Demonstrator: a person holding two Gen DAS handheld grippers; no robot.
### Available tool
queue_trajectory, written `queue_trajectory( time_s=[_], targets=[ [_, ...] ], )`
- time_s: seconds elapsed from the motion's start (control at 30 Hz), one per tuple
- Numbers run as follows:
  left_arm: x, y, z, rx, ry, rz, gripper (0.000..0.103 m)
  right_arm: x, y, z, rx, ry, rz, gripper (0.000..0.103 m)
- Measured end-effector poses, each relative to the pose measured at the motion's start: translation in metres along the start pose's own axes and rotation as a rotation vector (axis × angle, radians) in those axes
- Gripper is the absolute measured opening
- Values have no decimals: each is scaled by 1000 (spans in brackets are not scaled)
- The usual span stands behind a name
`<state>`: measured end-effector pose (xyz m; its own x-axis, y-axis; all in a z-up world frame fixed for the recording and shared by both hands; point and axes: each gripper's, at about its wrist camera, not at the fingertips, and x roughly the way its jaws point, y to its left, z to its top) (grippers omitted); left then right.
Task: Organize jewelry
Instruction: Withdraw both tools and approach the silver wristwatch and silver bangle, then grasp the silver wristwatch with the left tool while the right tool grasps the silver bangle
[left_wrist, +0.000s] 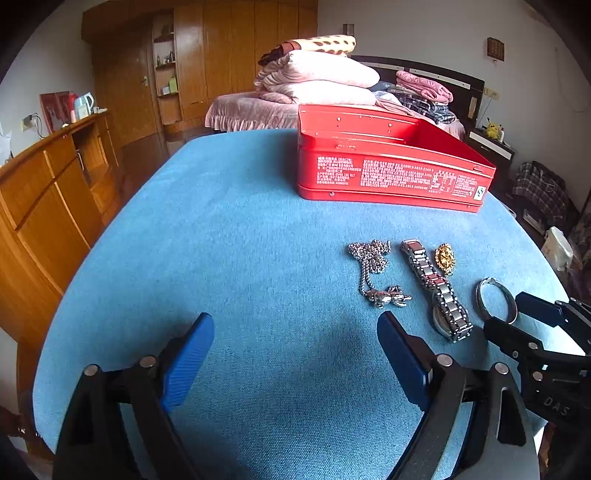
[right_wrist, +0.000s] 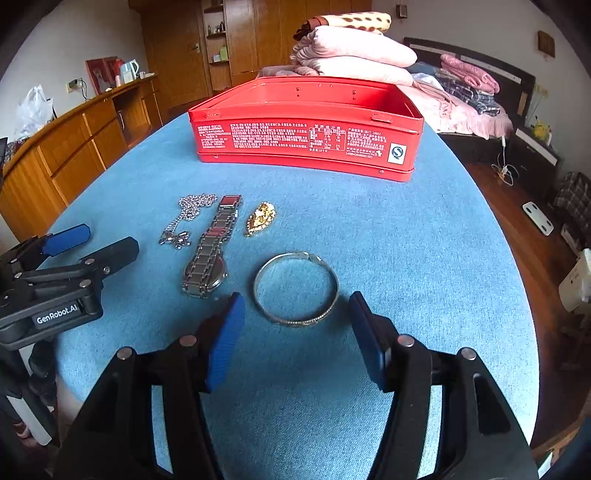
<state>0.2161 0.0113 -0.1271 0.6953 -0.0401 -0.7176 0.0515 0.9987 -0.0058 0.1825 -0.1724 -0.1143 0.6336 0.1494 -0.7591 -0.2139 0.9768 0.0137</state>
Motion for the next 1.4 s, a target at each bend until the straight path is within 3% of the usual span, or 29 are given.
queue_trajectory(
  time_s=[0.1,0.2,0.57,0.97,1.17,1.4],
  targets=[
    [3,-1,0,-4,12,-3,88,3,2,2,-14,-12,-17,57],
    [4,0,0,-5,15,-10,88,4,4,3,-33,-22,-24,48],
    [-3,-17,3,0,23,-71,88,1,-9,4,1,-17,-54,47],
    [4,-65,6,-23,96,-170,87,-7,-52,-3,75,-24,-79,47],
    [9,-83,10,2,93,-137,66,-9,-62,-7,93,-35,-58,47],
    [9,-91,10,-4,116,-168,49,-9,-63,-9,99,-47,-41,48]
  ],
)
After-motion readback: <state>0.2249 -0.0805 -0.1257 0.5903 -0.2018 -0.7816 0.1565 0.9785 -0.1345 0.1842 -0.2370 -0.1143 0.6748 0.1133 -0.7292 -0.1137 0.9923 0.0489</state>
